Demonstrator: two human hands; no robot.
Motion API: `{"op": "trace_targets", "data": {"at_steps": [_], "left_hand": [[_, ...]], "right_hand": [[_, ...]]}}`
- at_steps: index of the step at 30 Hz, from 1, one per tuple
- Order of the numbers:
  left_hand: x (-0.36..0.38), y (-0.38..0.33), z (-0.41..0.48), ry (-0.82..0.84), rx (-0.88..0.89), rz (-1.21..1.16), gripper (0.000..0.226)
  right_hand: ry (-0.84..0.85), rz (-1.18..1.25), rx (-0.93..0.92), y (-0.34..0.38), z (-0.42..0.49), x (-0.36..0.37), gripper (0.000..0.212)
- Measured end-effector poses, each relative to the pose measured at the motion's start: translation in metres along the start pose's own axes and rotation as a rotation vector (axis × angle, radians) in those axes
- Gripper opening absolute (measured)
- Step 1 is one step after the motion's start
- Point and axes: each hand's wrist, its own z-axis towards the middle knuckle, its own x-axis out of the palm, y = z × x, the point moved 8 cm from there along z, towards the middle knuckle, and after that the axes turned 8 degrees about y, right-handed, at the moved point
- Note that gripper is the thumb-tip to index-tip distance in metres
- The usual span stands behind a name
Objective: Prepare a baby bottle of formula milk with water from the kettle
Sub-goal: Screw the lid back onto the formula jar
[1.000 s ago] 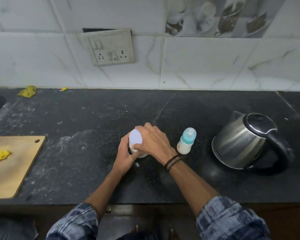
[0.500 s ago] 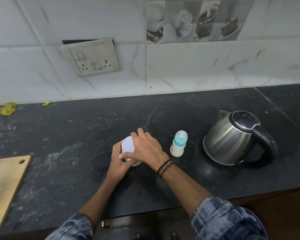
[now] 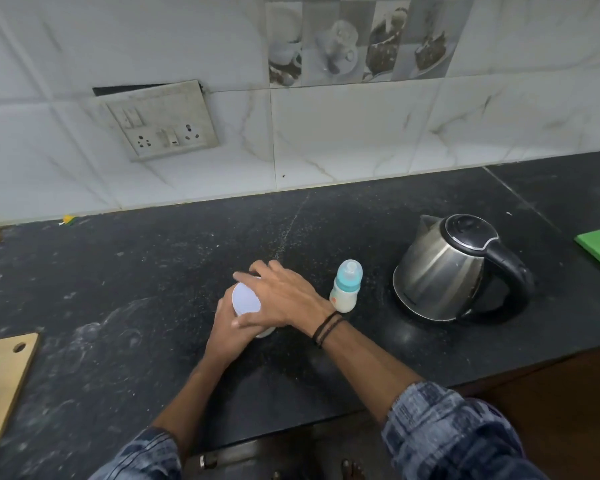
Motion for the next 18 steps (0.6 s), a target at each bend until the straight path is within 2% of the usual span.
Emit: {"op": "trace_targets", "data": {"at_steps": [3,7,10,13,16,18], "left_hand": [[-0.0012,-0.0005,0.0011,-0.006,-0.015,0.013,0.078],[0.0007,-0.0018,0.0011,0.006,-0.016,0.012,0.088],[0.0003,0.002,0.0003,0.003,-0.054,0.005,0.1],[0.0012,0.0015,-0.0002,0.015,-0.045,0.017,0.098],[0.0003,-0.0008,-0.0002,0.007,-0.027,0.018,0.101],[0.0004,-0.0007,-0.0009,0.005,-0.037,0.015,0.105]], "right_hand": [[-0.058,0.005,-0.103,0.0017,-0.0019,0.003,0.076],[-0.15,-0.04,0.007,0.0014,0.0006,0.0053,0.086],[-0.111,0.005,0.005,-0.0011,0.0041,0.0037,0.085],[-0.071,-0.03,-0.062,-0.0019,0.0039,0.0017,0.073],[-0.149,-0.073,0.034,-0.0019,0.0017,0.0042,0.074],[-0.207,-0.162,0.14,0.0004,0.0005,0.0041,0.084]]}}
